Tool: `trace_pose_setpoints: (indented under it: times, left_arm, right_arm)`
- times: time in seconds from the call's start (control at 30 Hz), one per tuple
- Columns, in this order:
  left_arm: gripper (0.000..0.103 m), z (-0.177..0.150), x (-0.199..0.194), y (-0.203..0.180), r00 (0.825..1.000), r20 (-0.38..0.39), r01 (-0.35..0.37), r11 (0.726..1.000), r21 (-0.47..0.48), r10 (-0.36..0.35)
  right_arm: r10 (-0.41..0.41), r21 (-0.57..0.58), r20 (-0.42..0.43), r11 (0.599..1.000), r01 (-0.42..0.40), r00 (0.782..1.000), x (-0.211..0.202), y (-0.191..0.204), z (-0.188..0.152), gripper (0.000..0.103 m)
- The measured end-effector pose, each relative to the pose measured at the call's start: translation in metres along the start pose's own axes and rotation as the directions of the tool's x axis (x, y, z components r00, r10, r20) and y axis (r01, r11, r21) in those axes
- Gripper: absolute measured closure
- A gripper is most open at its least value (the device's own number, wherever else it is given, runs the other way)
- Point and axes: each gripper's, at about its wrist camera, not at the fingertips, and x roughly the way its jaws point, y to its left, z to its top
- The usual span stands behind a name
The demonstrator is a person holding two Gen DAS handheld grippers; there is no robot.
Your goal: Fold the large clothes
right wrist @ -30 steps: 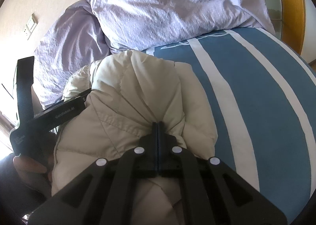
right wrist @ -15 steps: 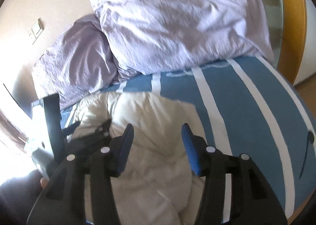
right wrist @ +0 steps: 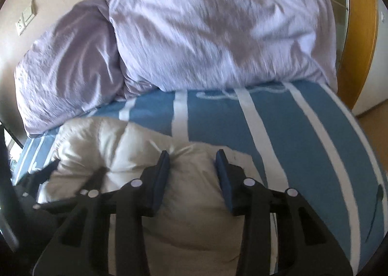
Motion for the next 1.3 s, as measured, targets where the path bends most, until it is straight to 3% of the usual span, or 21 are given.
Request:
trace_pose_setpoints:
  times: [0.33, 1.17, 1.27, 1.3]
  left_arm:
    - [0.001, 0.000, 0.000, -0.004, 1.000, 0.006, -0.013, 1.000, 0.009, 0.013]
    - [0.001, 0.000, 0.002, -0.008, 0.999, -0.005, -0.040, 0.999, 0.025, 0.040]
    - [0.001, 0.003, -0.008, -0.004, 0.999, -0.028, -0.023, 0.999, 0.024, 0.024]
    - [0.002, 0.005, -0.016, 0.001, 1.000, -0.029, -0.007, 1.000, 0.016, 0.007]
  right_arm:
    - [0.017, 0.005, 0.017, 1.000, -0.017, 1.000, 0.020, -0.007, -0.018, 0.064]
    - [0.059, 0.034, -0.015, 0.998, -0.059, 0.998, 0.029, -0.013, -0.017, 0.061]
    - [0.092, 0.055, -0.060, 0.995, -0.088, 0.994, 0.019, -0.018, -0.008, 0.057]
    - [0.110, 0.070, -0.065, 0.992, -0.106, 0.992, 0.013, -0.022, -0.006, 0.051]
